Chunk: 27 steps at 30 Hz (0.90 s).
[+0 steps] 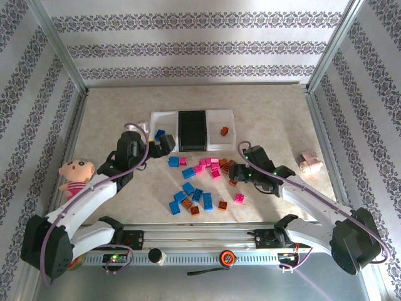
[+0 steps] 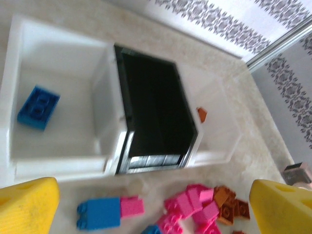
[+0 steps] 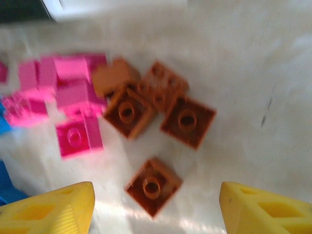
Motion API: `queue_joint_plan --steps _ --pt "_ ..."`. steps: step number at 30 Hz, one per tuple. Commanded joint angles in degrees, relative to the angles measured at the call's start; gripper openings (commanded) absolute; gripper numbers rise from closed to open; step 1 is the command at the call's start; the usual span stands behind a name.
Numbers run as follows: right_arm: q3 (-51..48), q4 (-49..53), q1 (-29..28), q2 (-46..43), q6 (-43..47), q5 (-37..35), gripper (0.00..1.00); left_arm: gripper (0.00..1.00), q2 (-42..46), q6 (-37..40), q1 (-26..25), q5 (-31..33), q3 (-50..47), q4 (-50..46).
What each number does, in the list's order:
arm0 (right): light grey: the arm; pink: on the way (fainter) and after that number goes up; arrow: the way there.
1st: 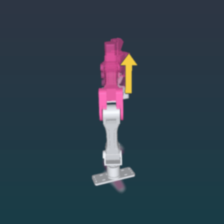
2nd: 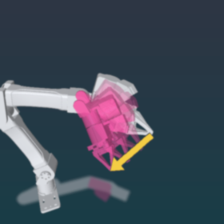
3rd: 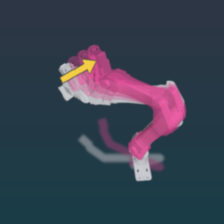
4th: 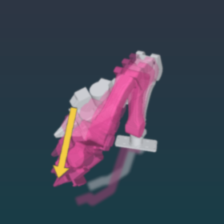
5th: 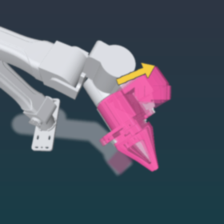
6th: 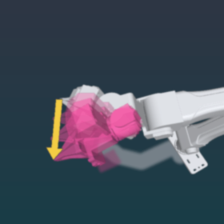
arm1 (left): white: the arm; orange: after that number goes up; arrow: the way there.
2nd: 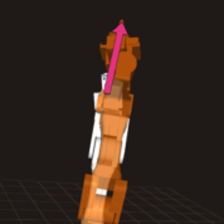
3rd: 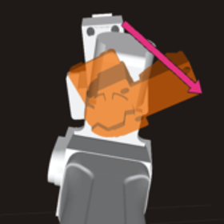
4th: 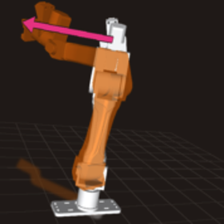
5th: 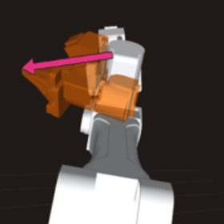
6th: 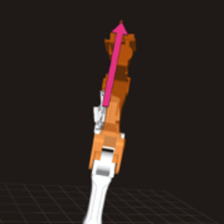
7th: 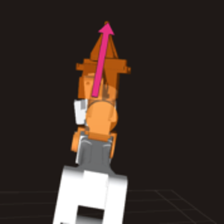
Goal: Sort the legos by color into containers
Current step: Pick up the lego from the bottom-center of the table.
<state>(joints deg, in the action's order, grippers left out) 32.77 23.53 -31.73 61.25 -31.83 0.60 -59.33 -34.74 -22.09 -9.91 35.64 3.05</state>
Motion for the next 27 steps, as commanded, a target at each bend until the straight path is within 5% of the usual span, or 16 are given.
queue_joint_plan --steps 1,15,27 --pt "-1.63 7.87 -2.43 -1.7 -3.98 -0.16 0.69 1.0 4.68 -2.96 -0.34 -1.1 -3.7 2.28" --pt "-2.37 14.26 -11.92 1.94 -10.61 -3.02 0.64 1.0 6.55 -3.66 -0.41 0.67 -8.35 3.46" --pt "-1.2 8.75 -13.72 10.77 -9.89 -4.03 0.53 1.0 6.88 -2.76 -0.39 1.26 -8.56 2.49"
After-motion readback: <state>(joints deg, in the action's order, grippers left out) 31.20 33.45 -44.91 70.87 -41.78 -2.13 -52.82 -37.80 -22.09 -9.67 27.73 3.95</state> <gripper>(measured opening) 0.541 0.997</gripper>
